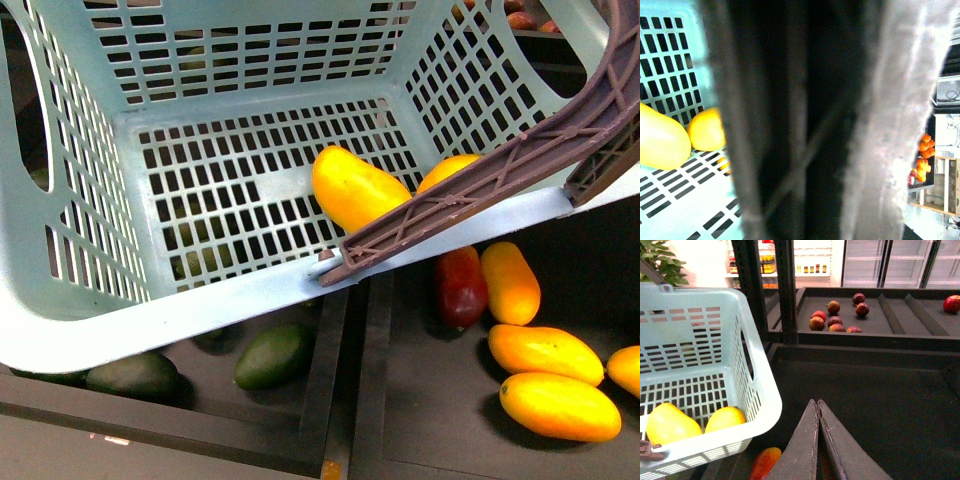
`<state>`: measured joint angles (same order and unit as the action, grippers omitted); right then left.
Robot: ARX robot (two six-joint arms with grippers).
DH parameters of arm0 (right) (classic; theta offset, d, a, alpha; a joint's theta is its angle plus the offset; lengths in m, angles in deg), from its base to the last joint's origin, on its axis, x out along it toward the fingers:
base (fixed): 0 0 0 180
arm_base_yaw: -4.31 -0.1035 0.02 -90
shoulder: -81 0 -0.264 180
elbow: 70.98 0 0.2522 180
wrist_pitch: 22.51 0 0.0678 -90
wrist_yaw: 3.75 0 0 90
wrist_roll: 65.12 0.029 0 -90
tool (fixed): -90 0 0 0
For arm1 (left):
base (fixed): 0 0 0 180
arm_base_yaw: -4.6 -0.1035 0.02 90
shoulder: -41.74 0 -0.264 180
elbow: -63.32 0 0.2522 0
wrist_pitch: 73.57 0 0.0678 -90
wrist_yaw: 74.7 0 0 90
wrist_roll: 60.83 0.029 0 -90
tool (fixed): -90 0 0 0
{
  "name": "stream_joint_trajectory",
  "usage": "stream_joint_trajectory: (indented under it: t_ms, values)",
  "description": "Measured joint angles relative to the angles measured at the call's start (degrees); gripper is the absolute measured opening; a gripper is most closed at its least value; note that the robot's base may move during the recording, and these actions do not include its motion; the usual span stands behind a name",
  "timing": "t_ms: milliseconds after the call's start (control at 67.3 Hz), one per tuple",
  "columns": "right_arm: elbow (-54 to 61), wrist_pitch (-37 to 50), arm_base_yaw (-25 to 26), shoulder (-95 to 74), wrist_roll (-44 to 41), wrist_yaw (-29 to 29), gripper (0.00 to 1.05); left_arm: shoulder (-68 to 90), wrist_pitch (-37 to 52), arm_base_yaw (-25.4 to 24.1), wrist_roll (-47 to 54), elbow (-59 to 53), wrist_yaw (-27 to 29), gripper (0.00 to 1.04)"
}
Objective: Pick lemon and mango into basket
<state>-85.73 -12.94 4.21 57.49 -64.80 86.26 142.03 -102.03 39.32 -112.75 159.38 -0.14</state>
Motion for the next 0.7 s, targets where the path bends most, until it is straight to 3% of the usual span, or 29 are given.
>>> stream_joint_trajectory:
  t_ms: [699]
  values:
    - [0.0, -14.7, 0.0, 14.8, 0.0, 0.0, 0.02, 0.0, 0.0, 0.0, 0.0, 0.0, -0.1, 0.15]
